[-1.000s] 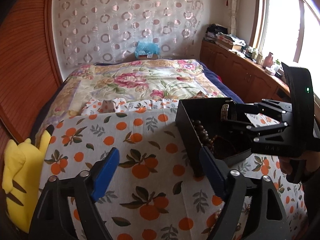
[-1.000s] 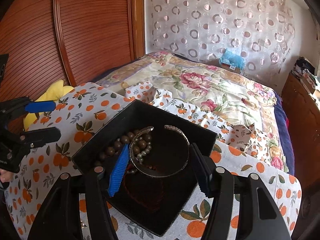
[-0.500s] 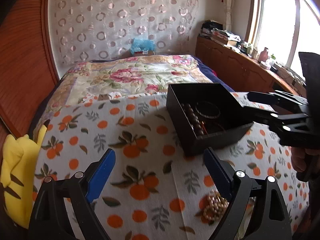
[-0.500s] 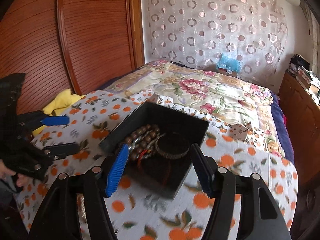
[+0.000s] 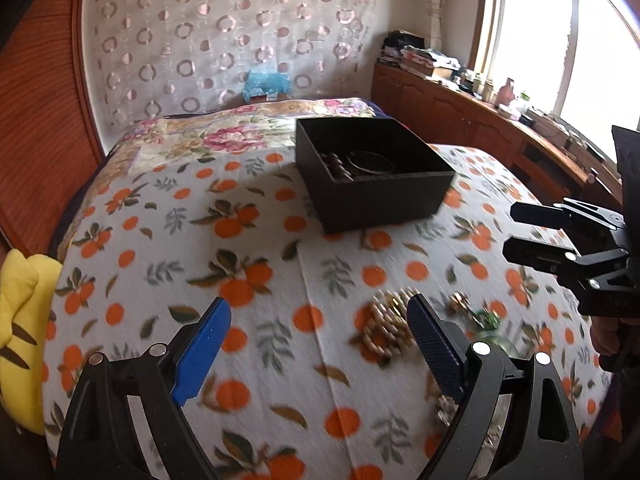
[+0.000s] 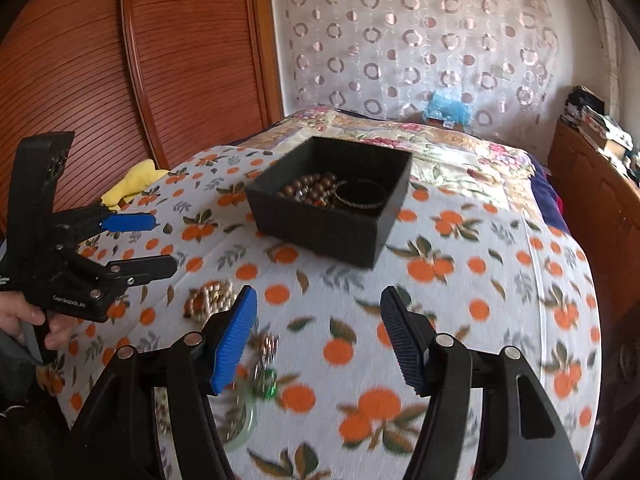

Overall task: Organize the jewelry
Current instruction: 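Open both grippers and lift them out of the black box, then reach the left gripper toward the jade bangle and silver hairpin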

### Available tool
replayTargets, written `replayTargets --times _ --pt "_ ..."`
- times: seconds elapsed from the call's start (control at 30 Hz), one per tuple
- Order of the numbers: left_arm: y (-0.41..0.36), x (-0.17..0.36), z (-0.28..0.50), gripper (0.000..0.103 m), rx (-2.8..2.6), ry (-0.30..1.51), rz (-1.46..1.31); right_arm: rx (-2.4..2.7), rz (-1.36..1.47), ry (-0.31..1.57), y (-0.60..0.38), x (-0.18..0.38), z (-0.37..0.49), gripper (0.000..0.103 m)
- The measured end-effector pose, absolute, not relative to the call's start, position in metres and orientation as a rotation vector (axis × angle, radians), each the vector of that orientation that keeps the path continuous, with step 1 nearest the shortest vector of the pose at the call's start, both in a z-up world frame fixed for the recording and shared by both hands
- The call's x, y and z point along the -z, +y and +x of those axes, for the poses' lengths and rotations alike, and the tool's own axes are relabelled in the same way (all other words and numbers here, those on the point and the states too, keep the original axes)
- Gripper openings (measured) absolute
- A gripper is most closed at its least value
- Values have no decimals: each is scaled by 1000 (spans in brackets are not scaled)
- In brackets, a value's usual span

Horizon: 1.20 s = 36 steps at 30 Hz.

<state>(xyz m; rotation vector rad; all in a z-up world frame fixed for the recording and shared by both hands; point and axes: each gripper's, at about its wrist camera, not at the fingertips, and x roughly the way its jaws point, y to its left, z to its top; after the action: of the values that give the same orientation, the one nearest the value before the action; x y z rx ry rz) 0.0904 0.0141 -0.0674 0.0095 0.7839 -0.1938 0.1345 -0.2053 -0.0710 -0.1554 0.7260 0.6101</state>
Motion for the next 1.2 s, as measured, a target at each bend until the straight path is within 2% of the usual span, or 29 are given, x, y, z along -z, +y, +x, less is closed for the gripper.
replayTargets --times 0.53,1.03,1.1,1.2 --pt "-30 75 35 86 312 785 58 -525 -103 706 -242 86 77 66" --pt "-60 98 37 85 411 882 76 -530 -80 723 -252 96 60 66" --pt "-62 100 38 76 411 888 85 -530 -79 727 -252 98 60 66" --pt "-65 100 35 72 424 879 95 -532 -80 727 -252 99 60 66"
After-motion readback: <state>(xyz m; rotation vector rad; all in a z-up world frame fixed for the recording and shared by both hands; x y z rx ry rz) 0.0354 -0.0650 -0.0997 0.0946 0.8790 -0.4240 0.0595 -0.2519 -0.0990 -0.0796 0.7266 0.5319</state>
